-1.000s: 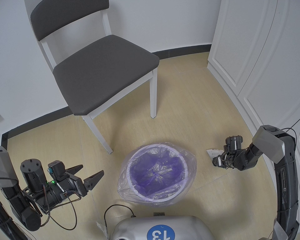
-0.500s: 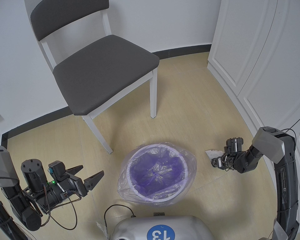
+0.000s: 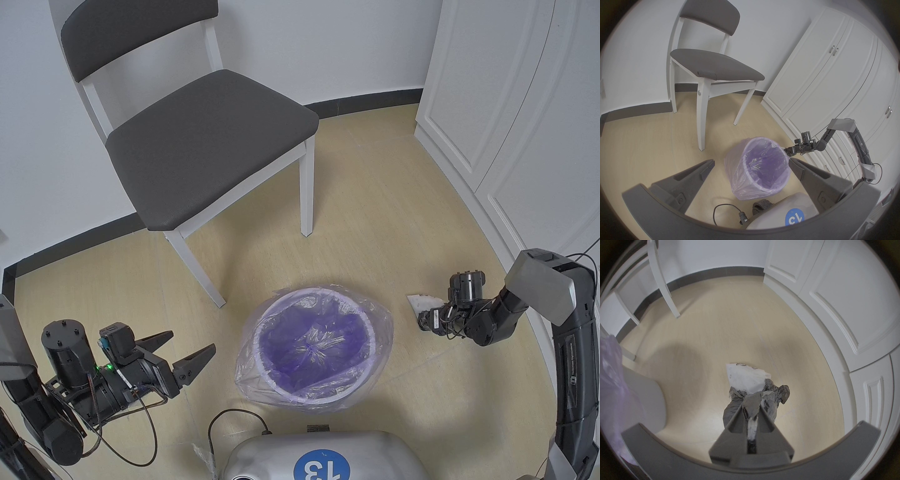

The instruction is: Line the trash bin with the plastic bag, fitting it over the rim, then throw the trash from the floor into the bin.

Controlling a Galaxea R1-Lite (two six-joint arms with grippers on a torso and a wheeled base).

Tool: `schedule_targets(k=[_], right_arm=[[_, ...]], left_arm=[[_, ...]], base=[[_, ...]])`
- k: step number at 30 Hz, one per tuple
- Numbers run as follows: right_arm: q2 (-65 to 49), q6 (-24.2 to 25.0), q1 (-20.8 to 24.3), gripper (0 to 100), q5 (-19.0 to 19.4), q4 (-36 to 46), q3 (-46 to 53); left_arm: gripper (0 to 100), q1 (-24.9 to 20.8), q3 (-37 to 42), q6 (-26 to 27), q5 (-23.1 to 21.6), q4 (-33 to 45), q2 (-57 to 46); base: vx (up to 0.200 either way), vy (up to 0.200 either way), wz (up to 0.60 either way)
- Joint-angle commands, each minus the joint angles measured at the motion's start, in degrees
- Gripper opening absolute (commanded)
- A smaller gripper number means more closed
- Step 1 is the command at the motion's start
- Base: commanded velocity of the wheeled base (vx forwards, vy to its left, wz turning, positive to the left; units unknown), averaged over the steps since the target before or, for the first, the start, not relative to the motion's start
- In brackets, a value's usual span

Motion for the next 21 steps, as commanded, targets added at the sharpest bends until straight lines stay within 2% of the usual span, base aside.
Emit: schedule_targets(k=[1,3,6,9,11,13,14,15,21], right_arm=[[-23.29,3.36,10.58,0,0.12,-0.62,7.57],[-25.66,3.8,11.72,0,-0.23,-1.94,8.72],[-32.96,8.11,14.18,0,0.48,-10.2,15.66],[-34.89,8.02,16.11,0,0.74,-14.42,18.38],[-37.27,6.35,19.54,0,0.74,-17.85,19.79],[-37.79,6.17,23.06,0,0.74,-17.67,21.9],[-37.79,6.17,23.06,0,0.74,-17.67,21.9],[-37.71,6.09,26.13,0,0.74,-17.67,24.18],[-38.58,5.03,36.42,0,0.04,-15.83,29.9]], left_arm=[[100,-6.37,0.92,0.47,3.39,-1.02,-2.68],[100,-6.98,1.01,0.47,4.71,-1.02,-2.95],[100,-6.81,1.01,0.47,5.85,-1.02,-5.06],[100,-6.46,0.92,0.47,5.67,-1.02,-5.76],[100,-6.46,0.48,0.82,5.85,-1.02,-6.2],[100,-6.72,0.66,0.82,5.94,-1.02,-6.55],[100,-6.72,0.66,0.82,5.94,-1.02,-6.55],[100,-6.98,1.01,0.82,6.03,-1.02,-6.55],[100,-6.63,0.48,1.17,6.03,-1.02,-7.96]], base=[[0.0,0.0,0.0],[0.0,0.0,0.0],[0.0,0.0,0.0],[0.0,0.0,0.0],[0.0,0.0,0.0],[0.0,0.0,0.0],[0.0,0.0,0.0],[0.0,0.0,0.0],[0.0,0.0,0.0]])
